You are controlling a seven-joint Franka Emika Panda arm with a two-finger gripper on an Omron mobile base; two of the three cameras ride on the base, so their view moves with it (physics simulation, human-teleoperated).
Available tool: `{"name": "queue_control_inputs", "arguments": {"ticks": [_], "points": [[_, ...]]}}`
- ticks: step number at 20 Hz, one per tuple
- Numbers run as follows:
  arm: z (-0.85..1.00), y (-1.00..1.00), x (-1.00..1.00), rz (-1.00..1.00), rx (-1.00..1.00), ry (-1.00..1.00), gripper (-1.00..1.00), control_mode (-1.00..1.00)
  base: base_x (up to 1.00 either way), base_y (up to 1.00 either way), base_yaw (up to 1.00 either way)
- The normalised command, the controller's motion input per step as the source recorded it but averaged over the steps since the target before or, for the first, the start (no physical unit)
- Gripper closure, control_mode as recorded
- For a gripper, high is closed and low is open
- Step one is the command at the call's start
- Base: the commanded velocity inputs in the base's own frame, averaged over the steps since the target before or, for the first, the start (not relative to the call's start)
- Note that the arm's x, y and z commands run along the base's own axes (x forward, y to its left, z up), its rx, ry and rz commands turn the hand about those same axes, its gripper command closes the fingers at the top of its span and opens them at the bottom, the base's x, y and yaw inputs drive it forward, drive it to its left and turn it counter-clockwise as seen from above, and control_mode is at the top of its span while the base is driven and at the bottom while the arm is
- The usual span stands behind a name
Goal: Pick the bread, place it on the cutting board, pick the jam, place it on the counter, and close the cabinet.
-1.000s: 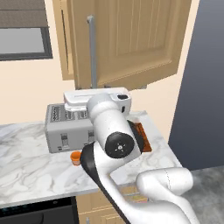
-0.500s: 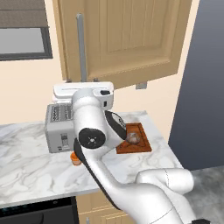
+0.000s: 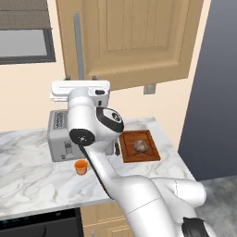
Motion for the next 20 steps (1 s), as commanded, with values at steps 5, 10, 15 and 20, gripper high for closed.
{"name": "queue_control_inputs", "arguments": {"ticks": [5,10,15,20], "points": [[0.00,0.00,0.55,-0.02,0.00,0.00,-1.00,-1.00,0.00,0.00,0.00],[0.00,0.00,0.45,-0.01,0.00,0.00,-1.00,-1.00,0.00,0.00,0.00],[0.00,0.00,0.35,0.00,0.00,0.00,-1.00,-1.00,0.00,0.00,0.00],[0.00,0.00,0.38,0.00,0.00,0.00,-1.00,-1.00,0.00,0.00,0.00]]}}
